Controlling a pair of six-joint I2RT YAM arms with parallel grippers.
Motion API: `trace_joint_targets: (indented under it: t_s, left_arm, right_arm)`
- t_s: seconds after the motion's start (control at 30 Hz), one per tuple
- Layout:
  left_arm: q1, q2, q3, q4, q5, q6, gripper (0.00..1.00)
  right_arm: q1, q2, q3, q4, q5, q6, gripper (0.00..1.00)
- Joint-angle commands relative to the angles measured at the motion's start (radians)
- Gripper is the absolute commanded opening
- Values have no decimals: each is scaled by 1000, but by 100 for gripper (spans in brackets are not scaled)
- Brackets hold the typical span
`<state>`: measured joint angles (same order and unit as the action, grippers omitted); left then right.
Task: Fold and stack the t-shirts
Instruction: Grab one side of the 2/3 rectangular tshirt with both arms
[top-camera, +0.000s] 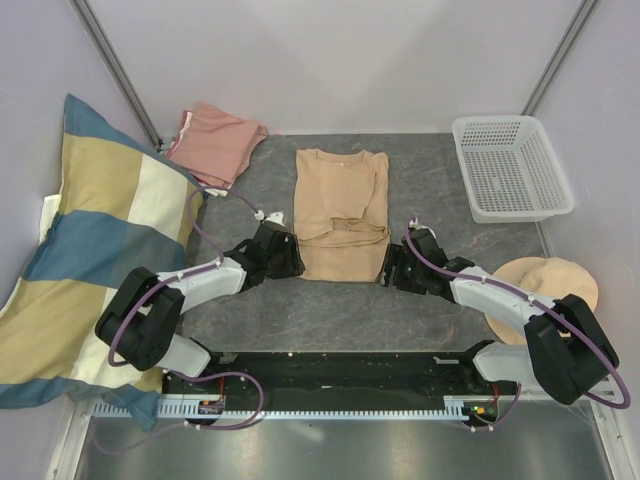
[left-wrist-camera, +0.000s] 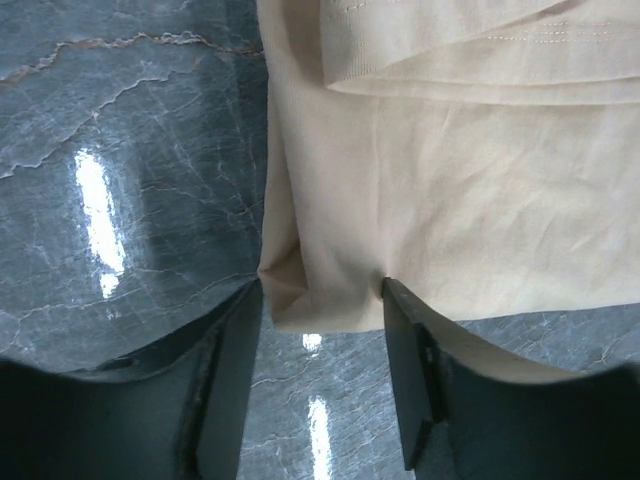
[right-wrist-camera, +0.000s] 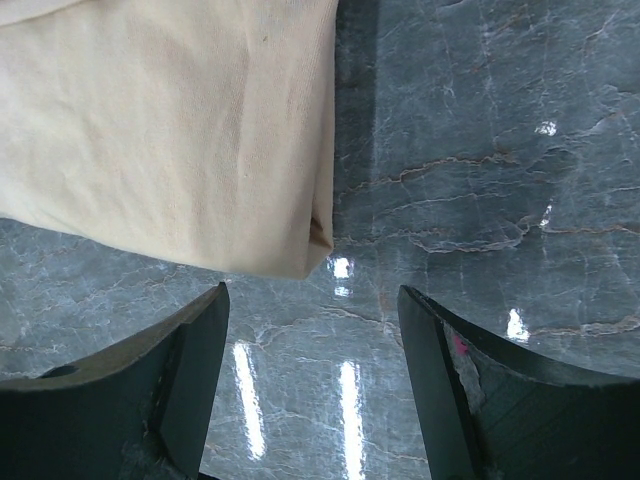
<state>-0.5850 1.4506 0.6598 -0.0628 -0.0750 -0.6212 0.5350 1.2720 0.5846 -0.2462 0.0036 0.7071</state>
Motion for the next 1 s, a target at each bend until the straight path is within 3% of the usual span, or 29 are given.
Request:
trace_joint_targets:
  t_s: [0.0, 0.33, 0.77, 0.97]
  left_arm:
    - [-3, 28, 9, 54, 4, -14, 56]
    - [-3, 37, -5, 57, 6, -14, 50]
    - [-3, 36, -6, 50, 11, -9, 49]
    - [-3, 37, -6, 50, 14, -11, 49]
  right_arm:
    - [5, 1, -3, 24, -2, 2, 77]
    - [5, 15, -2, 39, 1, 3, 77]
    - [5, 76, 55, 70, 39, -20, 62]
    - [3, 78, 78, 67, 42, -31, 62]
